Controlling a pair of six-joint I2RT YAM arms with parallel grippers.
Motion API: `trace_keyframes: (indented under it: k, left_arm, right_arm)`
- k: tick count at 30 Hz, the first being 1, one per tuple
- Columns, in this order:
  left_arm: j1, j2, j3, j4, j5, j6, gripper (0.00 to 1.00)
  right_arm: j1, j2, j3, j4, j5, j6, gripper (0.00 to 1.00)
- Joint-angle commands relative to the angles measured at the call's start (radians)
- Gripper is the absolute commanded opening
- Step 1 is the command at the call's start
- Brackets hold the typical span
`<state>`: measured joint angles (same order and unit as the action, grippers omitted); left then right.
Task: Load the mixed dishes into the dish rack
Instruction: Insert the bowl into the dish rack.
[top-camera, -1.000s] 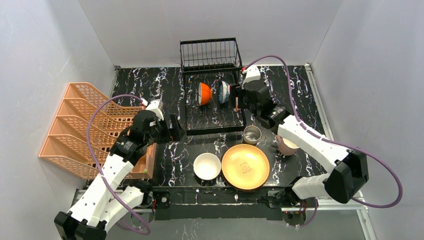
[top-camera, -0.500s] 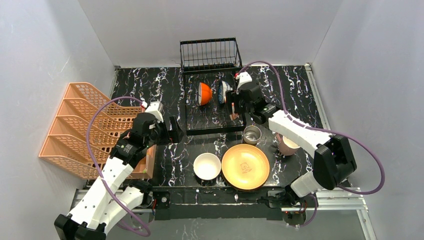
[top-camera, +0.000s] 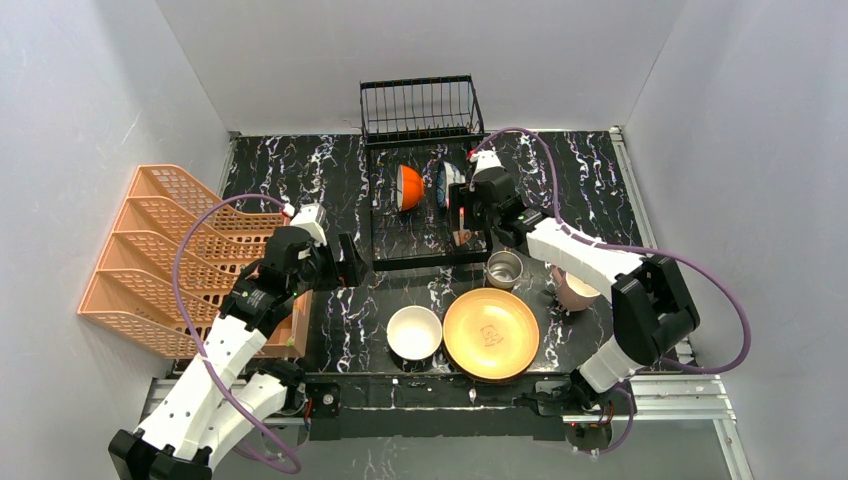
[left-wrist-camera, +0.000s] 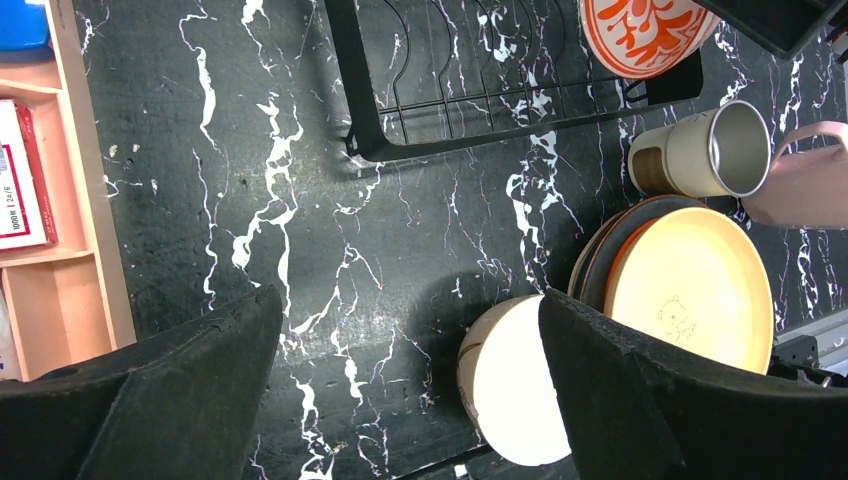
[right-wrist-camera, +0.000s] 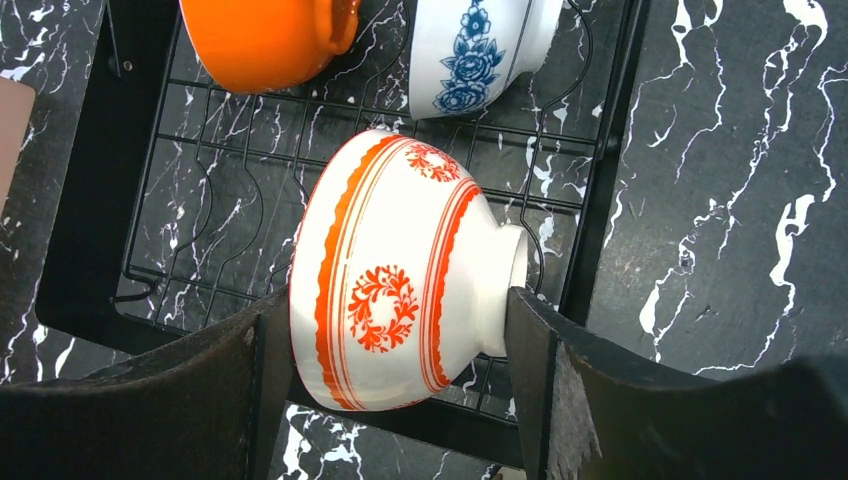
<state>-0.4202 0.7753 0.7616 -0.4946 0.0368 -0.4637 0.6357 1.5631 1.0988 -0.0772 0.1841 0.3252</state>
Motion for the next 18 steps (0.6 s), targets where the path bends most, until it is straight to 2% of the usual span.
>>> trace_keyframes:
  k: [1, 18]
  left_arm:
    - [0.0, -0.008, -0.009, 0.005, 0.002, 0.016, 0.98]
    - [0.0, -0.007, -0.009, 0.007, -0.001, 0.017, 0.98]
  right_arm:
    - [-0.003, -0.002, 0.009, 0.095, 0.031, 0.027, 0.01]
    - [-0.002, 0.04, -0.031, 0.097, 0.031, 0.073, 0.01]
